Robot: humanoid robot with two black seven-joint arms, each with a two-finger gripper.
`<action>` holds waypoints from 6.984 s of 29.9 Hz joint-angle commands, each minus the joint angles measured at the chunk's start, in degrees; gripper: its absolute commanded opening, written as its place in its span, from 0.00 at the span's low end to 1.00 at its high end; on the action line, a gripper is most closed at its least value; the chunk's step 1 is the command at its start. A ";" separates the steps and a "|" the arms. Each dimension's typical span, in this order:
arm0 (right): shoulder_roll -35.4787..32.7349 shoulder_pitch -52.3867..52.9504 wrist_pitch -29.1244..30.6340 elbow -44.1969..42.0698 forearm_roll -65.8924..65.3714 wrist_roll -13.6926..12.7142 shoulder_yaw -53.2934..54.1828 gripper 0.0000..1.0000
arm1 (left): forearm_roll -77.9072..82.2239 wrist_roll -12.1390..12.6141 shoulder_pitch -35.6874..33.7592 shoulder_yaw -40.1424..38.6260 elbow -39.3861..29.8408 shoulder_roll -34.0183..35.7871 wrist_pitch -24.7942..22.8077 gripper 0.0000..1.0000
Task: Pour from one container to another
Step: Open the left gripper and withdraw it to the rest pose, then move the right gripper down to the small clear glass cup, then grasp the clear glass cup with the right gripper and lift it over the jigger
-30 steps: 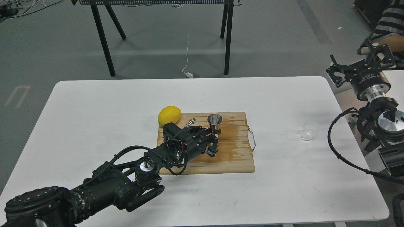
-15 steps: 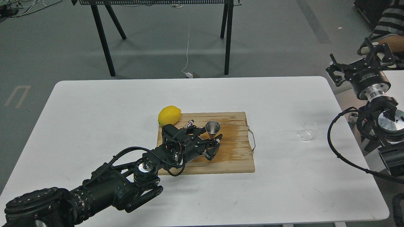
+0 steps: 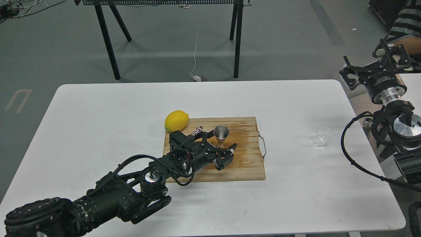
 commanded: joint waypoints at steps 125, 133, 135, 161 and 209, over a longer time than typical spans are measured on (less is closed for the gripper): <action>16.81 -23.07 -27.08 12.04 6.68 -0.01 11.60 0.90 | -98.54 -7.49 -5.67 -42.70 8.35 27.60 -46.40 0.99; 17.34 -23.07 -22.95 10.28 6.77 -0.01 12.47 0.86 | -98.54 -7.49 -5.49 -42.70 8.35 27.95 -46.40 0.99; 17.52 -23.07 -22.33 10.11 6.77 -0.01 12.56 0.86 | -98.54 -7.49 -5.49 -42.70 8.35 28.03 -46.40 0.99; 18.49 -20.79 -16.88 3.78 6.77 0.25 11.60 0.51 | -98.54 -7.49 -5.84 -42.79 8.35 28.12 -46.40 0.99; 23.14 -23.34 -41.22 49.57 -5.62 1.13 -3.87 0.33 | -98.54 -7.49 -6.11 -42.79 8.35 28.30 -46.40 0.99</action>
